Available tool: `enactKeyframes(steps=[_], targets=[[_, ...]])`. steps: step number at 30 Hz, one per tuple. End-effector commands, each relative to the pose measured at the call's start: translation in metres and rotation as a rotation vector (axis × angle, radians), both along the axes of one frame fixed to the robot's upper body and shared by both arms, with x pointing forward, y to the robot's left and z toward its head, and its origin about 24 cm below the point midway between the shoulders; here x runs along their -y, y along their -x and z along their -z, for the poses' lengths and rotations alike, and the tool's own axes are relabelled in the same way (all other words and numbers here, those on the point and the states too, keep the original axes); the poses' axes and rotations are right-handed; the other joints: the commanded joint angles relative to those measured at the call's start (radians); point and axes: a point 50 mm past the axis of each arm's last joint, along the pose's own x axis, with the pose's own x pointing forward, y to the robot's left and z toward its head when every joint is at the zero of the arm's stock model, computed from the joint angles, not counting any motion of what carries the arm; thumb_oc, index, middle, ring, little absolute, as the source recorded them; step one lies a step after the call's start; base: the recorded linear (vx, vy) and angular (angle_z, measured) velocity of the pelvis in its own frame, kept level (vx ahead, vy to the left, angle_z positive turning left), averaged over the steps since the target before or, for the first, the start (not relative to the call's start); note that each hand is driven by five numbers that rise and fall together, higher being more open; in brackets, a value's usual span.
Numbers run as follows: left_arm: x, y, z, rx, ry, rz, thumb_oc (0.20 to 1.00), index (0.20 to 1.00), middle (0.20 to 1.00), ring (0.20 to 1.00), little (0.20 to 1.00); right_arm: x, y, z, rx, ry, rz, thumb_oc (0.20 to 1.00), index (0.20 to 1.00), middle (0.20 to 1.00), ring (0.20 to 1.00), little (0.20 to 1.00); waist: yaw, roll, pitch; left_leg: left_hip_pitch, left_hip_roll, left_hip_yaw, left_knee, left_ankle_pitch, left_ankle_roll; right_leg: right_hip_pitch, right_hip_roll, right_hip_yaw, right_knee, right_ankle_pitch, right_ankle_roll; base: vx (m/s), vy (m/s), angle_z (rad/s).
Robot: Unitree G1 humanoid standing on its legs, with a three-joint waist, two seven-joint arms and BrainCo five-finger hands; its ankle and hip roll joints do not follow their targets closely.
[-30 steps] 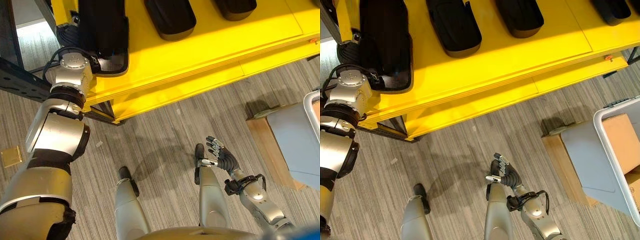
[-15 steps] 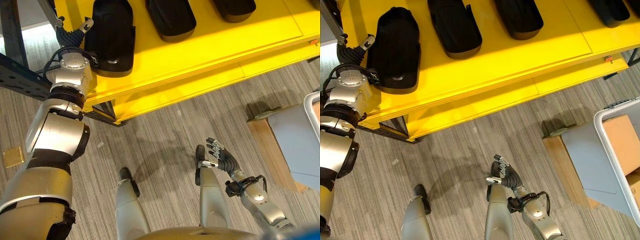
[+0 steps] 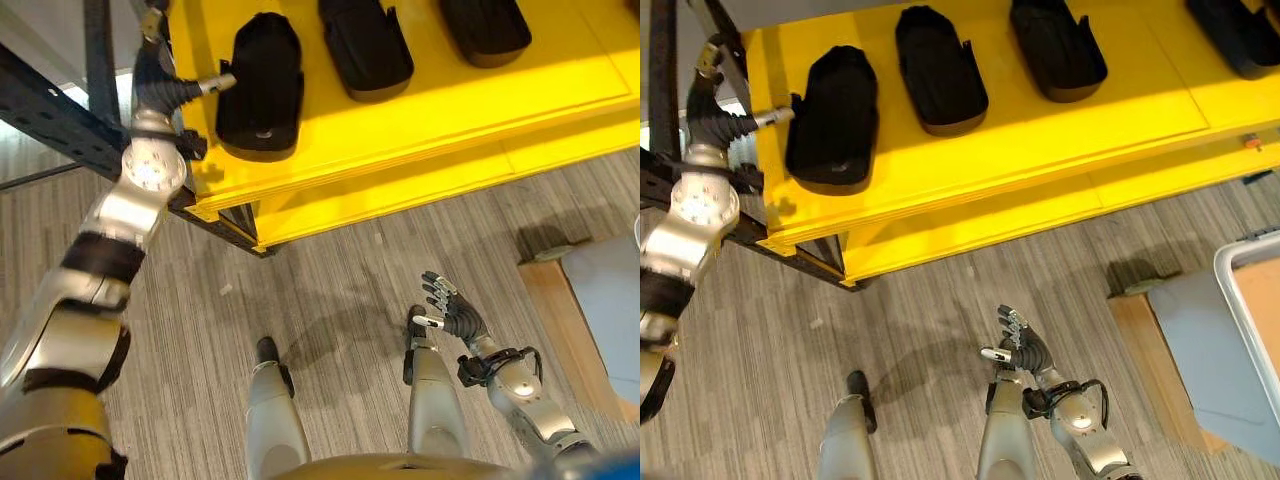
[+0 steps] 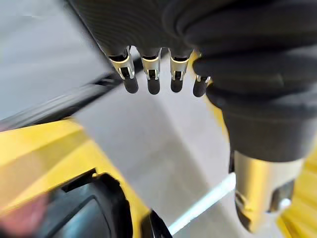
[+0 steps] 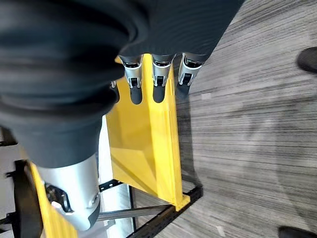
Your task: Move parts from the plastic box to the shelf.
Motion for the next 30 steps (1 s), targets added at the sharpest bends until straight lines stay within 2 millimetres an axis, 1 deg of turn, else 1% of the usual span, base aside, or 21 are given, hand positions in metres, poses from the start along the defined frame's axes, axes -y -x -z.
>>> enactKeyframes(steps=[1, 2, 3, 4, 6, 7, 8, 9, 12, 18, 20, 21, 24, 27, 30], targets=[[-0.032, 0.012, -0.034, 0.145, -0.252, -0.231, 1.0, 1.0, 1.0, 1.0, 1.0, -0.001, -0.01, -0.024, 0.138, -0.024, -0.025, 1.0, 1.0, 1.0, 1.0, 1.0, 0.014, -0.012, 0.018, 0.018, -0.061, -0.042, -0.063, 0.09, 0.048, 0.029, 0.027, 0.035, 0.181, -0.115, -0.009, 0.0, 0.0, 0.0], [-0.027, 0.016, -0.034, 0.162, -0.375, -0.251, 1.0, 1.0, 1.0, 1.0, 1.0, 0.0, -0.009, -0.024, 0.14, -0.019, -0.028, 1.0, 1.0, 1.0, 1.0, 1.0, 0.015, -0.012, 0.018, 0.026, -0.062, -0.041, -0.067, 0.089, 0.047, 0.038, 0.027, 0.035, 0.177, -0.116, -0.009, 0.0, 0.0, 0.0], [-0.024, 0.017, -0.031, 0.14, -0.452, -0.254, 1.0, 1.0, 1.0, 1.0, 1.0, 0.0, -0.009, -0.026, 0.146, -0.017, -0.034, 1.0, 1.0, 1.0, 1.0, 1.0, 0.017, -0.011, 0.02, 0.033, -0.06, -0.04, -0.071, 0.09, 0.046, 0.043, 0.025, 0.033, 0.173, -0.115, -0.008, -0.01, 0.001, -0.05], [-0.012, 0.022, -0.017, 0.123, -0.6, -0.223, 1.0, 1.0, 1.0, 1.0, 1.0, 0.002, -0.008, -0.026, 0.149, -0.004, -0.033, 1.0, 1.0, 1.0, 1.0, 1.0, 0.025, -0.011, 0.022, 0.058, -0.057, -0.039, -0.088, 0.092, 0.045, 0.064, 0.024, 0.028, 0.16, -0.114, -0.005, 0.0, 0.0, 0.0], [-0.006, 0.022, 0.007, 0.065, -0.699, -0.205, 1.0, 1.0, 1.0, 1.0, 1.0, 0.003, -0.008, -0.031, 0.171, 0.007, -0.046, 1.0, 1.0, 1.0, 1.0, 1.0, 0.021, -0.016, 0.021, 0.08, -0.055, -0.032, -0.098, 0.094, 0.045, 0.08, 0.026, 0.031, 0.149, -0.11, -0.005, 0.0, 0.0, 0.0], [-0.006, 0.021, 0.007, 0.065, -0.699, -0.204, 1.0, 1.0, 1.0, 1.0, 1.0, 0.003, -0.008, -0.031, 0.17, 0.007, -0.045, 1.0, 1.0, 1.0, 1.0, 1.0, 0.022, -0.016, 0.021, 0.081, -0.055, -0.032, -0.098, 0.094, 0.045, 0.08, 0.026, 0.031, 0.148, -0.11, -0.005, 0.0, 0.0, 0.0], [-0.003, 0.021, 0.011, 0.059, -0.795, -0.22, 1.0, 1.0, 1.0, 1.0, 1.0, 0.003, -0.008, -0.034, 0.181, 0.008, -0.052, 1.0, 1.0, 1.0, 1.0, 1.0, 0.019, -0.019, 0.02, 0.084, -0.054, -0.029, -0.098, 0.092, 0.046, 0.082, 0.029, 0.035, 0.146, -0.11, -0.004, -0.01, -0.004, -0.03], [-0.003, 0.02, 0.016, 0.041, -0.836, -0.226, 1.0, 1.0, 1.0, 1.0, 1.0, 0.005, -0.008, -0.035, 0.187, 0.01, -0.047, 1.0, 1.0, 1.0, 1.0, 1.0, 0.019, -0.02, 0.019, 0.085, -0.052, -0.028, -0.099, 0.092, 0.045, 0.082, 0.029, 0.034, 0.146, -0.11, -0.004, -0.01, -0.003, -0.04], [-0.002, 0.016, 0.026, -0.003, -0.903, -0.232, 1.0, 1.0, 1.0, 1.0, 1.0, 0.007, -0.007, -0.036, 0.19, 0.023, -0.039, 1.0, 1.0, 1.0, 1.0, 1.0, 0.012, -0.022, 0.015, 0.087, -0.048, -0.025, -0.098, 0.091, 0.044, 0.08, 0.032, 0.04, 0.145, -0.112, -0.003, 0.0, 0.0, 0.0], [0.009, -0.002, 0.039, -0.058, -0.918, -0.247, 1.0, 1.0, 1.0, 1.0, 1.0, 0.011, -0.005, -0.038, 0.19, 0.046, -0.038, 1.0, 1.0, 1.0, 1.0, 1.0, -0.004, -0.025, 0.007, 0.079, -0.046, -0.019, -0.094, 0.091, 0.045, 0.063, 0.038, 0.049, 0.151, -0.111, -0.004, -0.01, 0.004, -0.02], [0.011, -0.012, 0.045, -0.097, -0.87, -0.264, 1.0, 1.0, 1.0, 1.0, 1.0, 0.01, -0.004, -0.038, 0.189, 0.052, -0.045, 1.0, 1.0, 1.0, 1.0, 1.0, -0.011, -0.025, 0.008, 0.07, -0.047, -0.018, -0.085, 0.089, 0.048, 0.056, 0.04, 0.052, 0.155, -0.111, -0.005, -0.01, 0.014, -0.04], [0.013, -0.018, 0.045, -0.106, -0.837, -0.275, 1.0, 1.0, 1.0, 1.0, 1.0, 0.011, -0.003, -0.038, 0.185, 0.056, -0.041, 1.0, 1.0, 1.0, 1.0, 1.0, -0.016, -0.027, 0.007, 0.065, -0.046, -0.02, -0.081, 0.089, 0.047, 0.052, 0.04, 0.051, 0.155, -0.109, -0.006, -0.01, 0.01, -0.06], [0.019, -0.027, 0.044, -0.121, -0.786, -0.28, 1.0, 1.0, 1.0, 1.0, 1.0, 0.012, -0.002, -0.037, 0.182, 0.062, -0.034, 1.0, 1.0, 1.0, 1.0, 1.0, -0.023, -0.029, 0.004, 0.051, -0.046, -0.02, -0.073, 0.089, 0.049, 0.04, 0.042, 0.057, 0.157, -0.107, -0.007, 0.0, 0.006, -0.03], [0.016, -0.035, 0.05, -0.174, -0.728, -0.3, 1.0, 1.0, 1.0, 1.0, 1.0, 0.014, 0.0, -0.036, 0.171, 0.067, -0.032, 1.0, 1.0, 1.0, 1.0, 1.0, -0.029, -0.033, 0.005, 0.044, -0.045, -0.021, -0.065, 0.087, 0.051, 0.032, 0.045, 0.06, 0.161, -0.105, -0.008, 0.0, 0.0, 0.0], [0.01, -0.038, 0.059, -0.232, -0.694, -0.318, 1.0, 1.0, 1.0, 1.0, 1.0, 0.014, 0.001, -0.034, 0.162, 0.067, -0.033, 1.0, 1.0, 1.0, 1.0, 1.0, -0.032, -0.034, 0.005, 0.038, -0.043, -0.019, -0.056, 0.085, 0.051, 0.025, 0.046, 0.063, 0.166, -0.105, -0.008, 0.0, 0.0, 0.0]])
